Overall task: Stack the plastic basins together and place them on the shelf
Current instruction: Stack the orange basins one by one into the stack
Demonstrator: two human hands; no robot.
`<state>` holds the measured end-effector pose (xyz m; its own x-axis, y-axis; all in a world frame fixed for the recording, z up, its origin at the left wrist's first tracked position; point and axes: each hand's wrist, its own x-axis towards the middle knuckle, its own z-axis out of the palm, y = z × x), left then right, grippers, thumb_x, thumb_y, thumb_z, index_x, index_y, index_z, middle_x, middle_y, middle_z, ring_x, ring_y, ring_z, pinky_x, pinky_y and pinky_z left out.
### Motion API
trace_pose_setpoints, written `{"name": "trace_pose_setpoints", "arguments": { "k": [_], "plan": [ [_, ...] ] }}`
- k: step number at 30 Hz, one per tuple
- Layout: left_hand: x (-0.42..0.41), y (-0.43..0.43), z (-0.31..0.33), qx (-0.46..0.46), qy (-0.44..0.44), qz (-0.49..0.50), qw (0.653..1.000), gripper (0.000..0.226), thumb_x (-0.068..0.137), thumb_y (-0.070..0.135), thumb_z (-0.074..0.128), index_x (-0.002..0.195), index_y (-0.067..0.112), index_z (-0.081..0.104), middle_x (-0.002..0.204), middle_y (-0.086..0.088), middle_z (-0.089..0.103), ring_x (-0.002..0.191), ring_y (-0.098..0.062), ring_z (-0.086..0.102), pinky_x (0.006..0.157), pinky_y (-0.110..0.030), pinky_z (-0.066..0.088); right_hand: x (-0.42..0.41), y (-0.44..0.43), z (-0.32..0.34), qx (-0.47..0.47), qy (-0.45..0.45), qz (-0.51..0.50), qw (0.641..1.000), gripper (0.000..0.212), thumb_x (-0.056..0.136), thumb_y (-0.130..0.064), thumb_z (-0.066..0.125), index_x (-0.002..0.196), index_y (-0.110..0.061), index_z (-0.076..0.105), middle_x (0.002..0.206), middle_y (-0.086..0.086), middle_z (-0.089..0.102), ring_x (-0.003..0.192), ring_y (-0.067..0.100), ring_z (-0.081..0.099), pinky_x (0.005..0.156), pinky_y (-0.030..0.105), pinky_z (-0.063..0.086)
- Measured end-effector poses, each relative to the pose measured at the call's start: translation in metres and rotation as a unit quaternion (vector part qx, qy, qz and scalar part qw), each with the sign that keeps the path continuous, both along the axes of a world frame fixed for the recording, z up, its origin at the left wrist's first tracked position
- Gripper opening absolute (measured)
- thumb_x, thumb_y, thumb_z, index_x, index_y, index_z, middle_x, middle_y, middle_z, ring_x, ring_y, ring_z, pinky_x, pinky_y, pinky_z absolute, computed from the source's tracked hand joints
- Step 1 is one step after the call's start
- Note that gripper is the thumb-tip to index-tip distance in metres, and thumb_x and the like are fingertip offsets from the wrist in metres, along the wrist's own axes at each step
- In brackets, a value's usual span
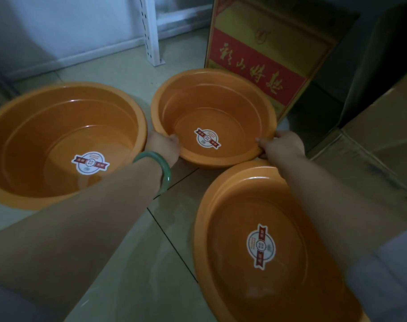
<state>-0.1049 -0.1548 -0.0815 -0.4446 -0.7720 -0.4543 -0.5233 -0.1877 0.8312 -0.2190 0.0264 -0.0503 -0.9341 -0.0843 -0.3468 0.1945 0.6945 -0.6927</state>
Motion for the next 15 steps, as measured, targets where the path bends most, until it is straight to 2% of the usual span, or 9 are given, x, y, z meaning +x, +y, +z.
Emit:
{"name": "trace_pose_setpoints", "arguments": {
  "k": [1,2,4,6,8,10,11,13,15],
  "plan": [
    [0.002,0.002,0.005,0.008,0.002,0.002,1.0,0.029,0.092,0.017,0.048,0.116,0.001,0.052,0.105,-0.013,0.066,0.084,-0.028,0.068,0.074,-0.039,0.059,0.001,0.002,0.001,-0.024,0.004,-0.008,1.0,0.011,0.085,-0.027,0.067,0.079,-0.03,0.058,0.092,0.007,0.072,0.084,0.026,0.071,0.084,0.046,0.057],
    [0.004,0.003,0.01,0.007,0.009,0.0,1.0,0.022,0.093,0.015,0.047,0.109,0.001,0.054,0.107,-0.014,0.066,0.088,-0.029,0.068,0.075,-0.038,0.058,0.003,0.003,0.003,-0.051,0.002,-0.02,0.999,0.007,0.084,-0.024,0.068,0.087,-0.028,0.062,0.094,0.006,0.072,0.085,0.026,0.071,0.084,0.045,0.057],
    [0.005,0.0,0.017,-0.034,0.015,-0.034,0.999,0.014,0.091,0.015,0.047,0.079,0.012,0.053,0.113,-0.024,0.065,0.1,-0.038,0.066,0.084,-0.047,0.055,0.005,0.006,0.008,-0.111,-0.023,-0.051,0.992,0.038,0.082,-0.018,0.071,0.119,-0.017,0.062,0.1,0.007,0.072,0.084,0.024,0.072,0.083,0.041,0.059],
    [0.009,-0.003,0.025,-0.066,0.008,-0.054,0.996,0.022,0.089,0.016,0.047,0.068,0.016,0.045,0.112,-0.028,0.065,0.101,-0.04,0.064,0.086,-0.05,0.053,0.01,0.01,0.015,-0.159,-0.039,-0.078,0.983,0.062,0.08,-0.015,0.074,0.137,-0.017,0.049,0.106,0.01,0.071,0.08,0.023,0.073,0.079,0.039,0.06],
    [0.014,0.0,0.045,-0.081,0.015,-0.053,0.995,0.013,0.089,0.018,0.046,0.086,0.008,0.053,0.103,-0.021,0.067,0.095,-0.037,0.067,0.083,-0.047,0.055,0.015,0.015,0.025,-0.174,-0.028,-0.079,0.981,0.066,0.082,-0.016,0.071,0.142,-0.021,0.043,0.107,0.009,0.069,0.079,0.023,0.073,0.075,0.038,0.061],
    [0.019,0.004,0.064,-0.115,0.01,-0.05,0.992,0.027,0.091,0.021,0.045,0.109,0.002,0.052,0.101,-0.014,0.066,0.089,-0.031,0.066,0.077,-0.038,0.054,0.02,0.02,0.036,-0.193,-0.01,-0.066,0.979,0.061,0.087,-0.017,0.065,0.142,-0.023,0.042,0.112,0.006,0.066,0.081,0.019,0.071,0.067,0.031,0.06],
    [0.021,0.005,0.074,-0.138,0.009,-0.056,0.989,0.032,0.091,0.021,0.045,0.115,0.001,0.051,0.102,-0.013,0.065,0.089,-0.03,0.064,0.074,-0.034,0.051,0.022,0.022,0.043,-0.2,0.0,-0.059,0.978,0.058,0.088,-0.018,0.063,0.142,-0.023,0.043,0.114,0.006,0.065,0.084,0.019,0.07,0.063,0.029,0.059],
    [0.028,0.005,0.09,-0.168,0.02,-0.069,0.983,0.038,0.089,0.026,0.046,0.117,0.001,0.052,0.105,-0.014,0.065,0.093,-0.031,0.064,0.078,-0.034,0.051,0.024,0.03,0.059,-0.202,0.026,-0.049,0.978,0.053,0.09,-0.02,0.06,0.141,-0.023,0.044,0.116,0.005,0.065,0.088,0.018,0.069,0.057,0.025,0.057],
    [0.039,0.006,0.107,-0.185,0.037,-0.09,0.978,0.047,0.079,0.033,0.046,0.112,0.002,0.056,0.105,-0.018,0.068,0.094,-0.034,0.066,0.084,-0.04,0.054,0.028,0.039,0.074,-0.187,0.054,-0.039,0.98,0.054,0.091,-0.024,0.059,0.143,-0.021,0.043,0.116,0.004,0.065,0.092,0.019,0.068,0.06,0.025,0.056]
  ]
}}
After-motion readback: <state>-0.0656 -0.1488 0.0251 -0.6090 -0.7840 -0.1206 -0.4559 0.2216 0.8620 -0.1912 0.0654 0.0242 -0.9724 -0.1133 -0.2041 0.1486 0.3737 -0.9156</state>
